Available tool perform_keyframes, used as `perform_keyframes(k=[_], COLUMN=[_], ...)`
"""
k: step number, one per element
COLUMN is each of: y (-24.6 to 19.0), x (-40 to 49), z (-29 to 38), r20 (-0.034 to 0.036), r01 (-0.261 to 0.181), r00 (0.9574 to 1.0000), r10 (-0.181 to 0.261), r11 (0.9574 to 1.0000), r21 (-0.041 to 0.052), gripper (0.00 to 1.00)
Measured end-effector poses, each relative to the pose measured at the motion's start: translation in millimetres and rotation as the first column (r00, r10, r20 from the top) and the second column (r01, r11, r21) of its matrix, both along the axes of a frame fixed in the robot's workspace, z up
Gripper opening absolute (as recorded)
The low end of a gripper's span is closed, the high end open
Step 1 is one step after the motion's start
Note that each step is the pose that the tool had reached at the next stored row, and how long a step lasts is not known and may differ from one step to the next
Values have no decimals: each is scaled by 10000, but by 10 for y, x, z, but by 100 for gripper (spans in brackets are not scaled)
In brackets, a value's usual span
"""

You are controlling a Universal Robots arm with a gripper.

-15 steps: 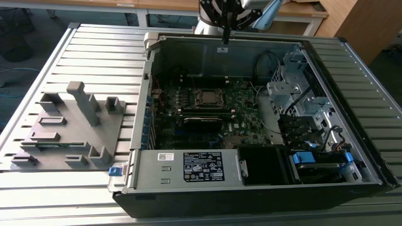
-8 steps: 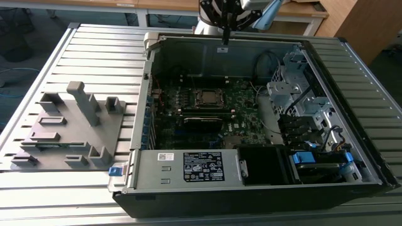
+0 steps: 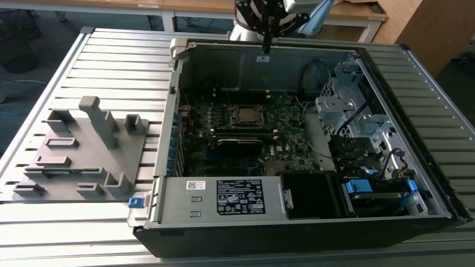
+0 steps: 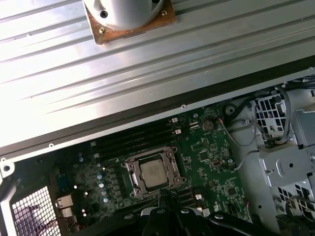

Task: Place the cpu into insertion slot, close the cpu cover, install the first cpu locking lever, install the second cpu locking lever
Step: 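Close the cpu cover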

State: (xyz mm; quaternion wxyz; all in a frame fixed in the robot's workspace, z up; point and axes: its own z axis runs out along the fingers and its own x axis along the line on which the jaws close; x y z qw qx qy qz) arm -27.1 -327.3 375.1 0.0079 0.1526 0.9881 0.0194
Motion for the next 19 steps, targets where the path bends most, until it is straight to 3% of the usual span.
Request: perform_keyframes(k=[19], y=[0], x=[0], z=[-43], r20=[1], r01=[0], r00=[10000], r10=[0], r11=[10000], r21=[1], gripper=[10])
